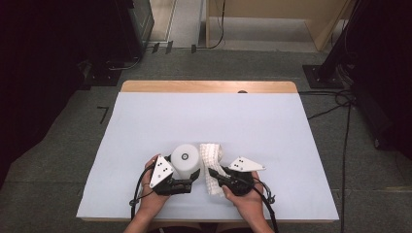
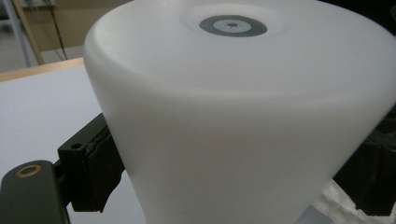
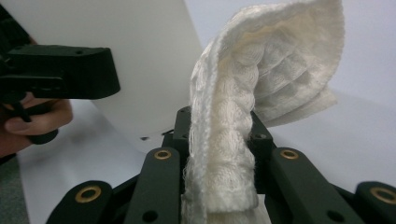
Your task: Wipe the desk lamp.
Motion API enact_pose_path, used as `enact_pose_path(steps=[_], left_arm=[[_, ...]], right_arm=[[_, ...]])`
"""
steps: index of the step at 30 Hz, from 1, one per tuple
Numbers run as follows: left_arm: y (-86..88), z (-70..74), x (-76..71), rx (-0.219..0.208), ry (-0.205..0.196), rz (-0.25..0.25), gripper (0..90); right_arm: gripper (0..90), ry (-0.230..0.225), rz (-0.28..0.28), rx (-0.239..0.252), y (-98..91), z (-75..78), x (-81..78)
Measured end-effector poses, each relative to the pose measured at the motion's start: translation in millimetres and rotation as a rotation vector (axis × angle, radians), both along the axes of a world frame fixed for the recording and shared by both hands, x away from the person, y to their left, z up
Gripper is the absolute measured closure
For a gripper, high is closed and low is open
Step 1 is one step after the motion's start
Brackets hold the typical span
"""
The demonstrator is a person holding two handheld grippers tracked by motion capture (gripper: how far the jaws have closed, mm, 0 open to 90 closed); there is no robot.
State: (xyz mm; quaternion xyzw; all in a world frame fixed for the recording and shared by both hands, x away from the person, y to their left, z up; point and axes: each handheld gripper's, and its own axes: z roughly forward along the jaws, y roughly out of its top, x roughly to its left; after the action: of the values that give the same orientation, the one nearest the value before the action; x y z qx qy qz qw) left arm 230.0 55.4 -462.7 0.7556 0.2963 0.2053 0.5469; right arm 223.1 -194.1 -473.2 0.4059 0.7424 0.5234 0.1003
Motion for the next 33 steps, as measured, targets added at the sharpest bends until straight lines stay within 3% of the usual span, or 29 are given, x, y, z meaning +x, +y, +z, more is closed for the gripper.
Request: enact_pose_path(steps=[3,8,11,13,15,18,23,26,30,33], left_arm=[[-0.6,-2.9,-0.1,0.013,0.001,-0.040,8.9],[-3.7,-6.5,2.5,0.027,0.013,-0.045,8.9],[-4.4,-7.1,2.9,0.038,0.009,-0.041,8.9],[-4.0,-6.4,3.1,0.029,0.008,-0.038,8.9],[-2.4,-5.7,3.8,0.015,0.008,-0.041,8.9],[-1.2,-7.2,6.3,0.006,-0.007,-0.037,8.8],[-0.9,-11.8,12.0,0.038,-0.010,-0.008,8.8],[-0.6,-14.1,14.2,0.051,-0.010,-0.005,8.8],[2.2,-19.5,18.5,0.069,0.005,-0.003,8.7],[4.8,-21.0,22.4,0.038,0.025,-0.006,8.6]], right_arm=[[73.0,-0.030,0.006,0.020,3.1,8.2,-4.0],[73.0,-0.109,0.000,0.078,-4.7,30.0,-10.6],[73.0,-0.103,0.003,0.067,-3.7,28.3,-10.4],[73.0,-0.075,0.001,0.032,-0.4,17.5,-7.8],[72.9,-0.017,0.005,-0.003,1.2,6.1,-2.5],[72.9,0.020,0.007,0.007,-1.6,0.5,1.6],[72.8,-0.068,0.042,0.078,-7.3,18.0,-4.7],[72.8,-0.093,0.022,0.073,-13.3,22.5,-4.0],[72.8,-0.051,-0.067,0.033,-27.3,16.8,5.0],[72.7,-0.029,-0.116,-0.005,-36.7,12.1,10.3]])
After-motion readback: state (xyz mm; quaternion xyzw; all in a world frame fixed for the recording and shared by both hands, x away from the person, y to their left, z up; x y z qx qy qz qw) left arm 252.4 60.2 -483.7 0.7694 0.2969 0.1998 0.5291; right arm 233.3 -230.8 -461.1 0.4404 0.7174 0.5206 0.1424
